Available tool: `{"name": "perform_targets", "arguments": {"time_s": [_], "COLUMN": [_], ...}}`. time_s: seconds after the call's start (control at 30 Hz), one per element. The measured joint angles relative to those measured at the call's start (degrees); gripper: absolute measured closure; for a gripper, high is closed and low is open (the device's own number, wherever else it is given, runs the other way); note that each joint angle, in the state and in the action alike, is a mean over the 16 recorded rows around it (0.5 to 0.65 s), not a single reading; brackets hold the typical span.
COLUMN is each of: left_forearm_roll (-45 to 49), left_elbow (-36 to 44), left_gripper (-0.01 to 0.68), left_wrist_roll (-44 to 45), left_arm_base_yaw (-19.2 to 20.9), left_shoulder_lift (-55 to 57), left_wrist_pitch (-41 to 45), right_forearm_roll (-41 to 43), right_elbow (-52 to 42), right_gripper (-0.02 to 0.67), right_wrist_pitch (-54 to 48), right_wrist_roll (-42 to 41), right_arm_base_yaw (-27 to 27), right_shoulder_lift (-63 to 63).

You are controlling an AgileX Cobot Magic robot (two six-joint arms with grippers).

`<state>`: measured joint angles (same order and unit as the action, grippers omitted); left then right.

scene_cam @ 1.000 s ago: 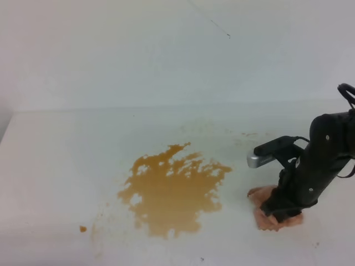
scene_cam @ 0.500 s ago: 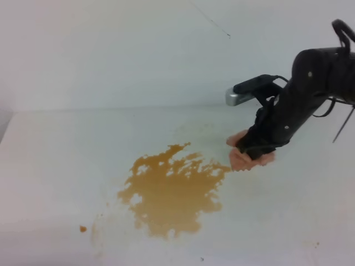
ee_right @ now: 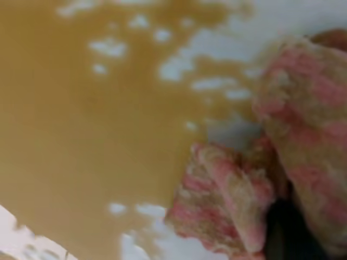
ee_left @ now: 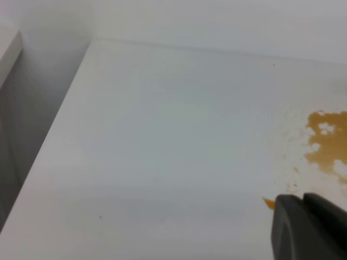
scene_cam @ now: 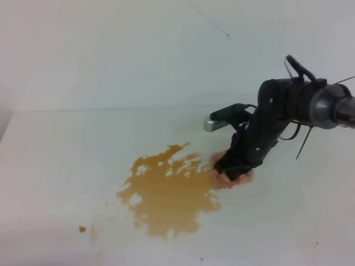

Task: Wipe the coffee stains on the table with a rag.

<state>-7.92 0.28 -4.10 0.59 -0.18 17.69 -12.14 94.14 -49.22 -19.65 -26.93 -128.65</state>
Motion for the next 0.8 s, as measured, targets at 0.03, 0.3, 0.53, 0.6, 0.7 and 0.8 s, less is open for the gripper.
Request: {"name": "perform_targets", "arguments": {"time_s": [0.03, 0.3, 0.53, 0.6, 0.7, 0.8], "left_forearm_roll": [0.0, 0.0, 0.0, 0.0, 0.0, 0.0], "left_elbow": [-0.1, 0.1, 0.1, 0.1, 0.1, 0.1], "left_gripper": [0.672, 0.673, 0.673, 0.673, 0.673, 0.673], "left_wrist_roll": [0.0, 0.0, 0.0, 0.0, 0.0, 0.0], "left_arm_base_yaw": [0.0, 0.0, 0.0, 0.0, 0.0, 0.0], "left_shoulder_lift": [0.1, -0.1, -0.1, -0.1, -0.1, -0.1], "left_wrist_pitch": [0.1, 0.0, 0.0, 0.0, 0.0, -0.1], "right_forearm_roll": [-0.2, -1.6, -2.2, -1.6, 0.4, 3.7], "right_elbow": [0.0, 0.0, 0.3, 0.8, 2.0, 3.8], "right_gripper": [0.554, 0.554, 0.554, 0.554, 0.553, 0.552], "right_wrist_pitch": [0.0, -0.2, -0.2, -0.4, -0.9, -1.7], "right_wrist_roll": [-0.2, -1.7, -2.3, -2.1, -1.4, -0.3], "right_arm_base_yaw": [-0.8, -8.4, -13.8, -14.7, -15.4, -15.6], "right_shoulder_lift": [-0.5, -2.7, -3.4, -3.4, -3.1, -2.1]}}
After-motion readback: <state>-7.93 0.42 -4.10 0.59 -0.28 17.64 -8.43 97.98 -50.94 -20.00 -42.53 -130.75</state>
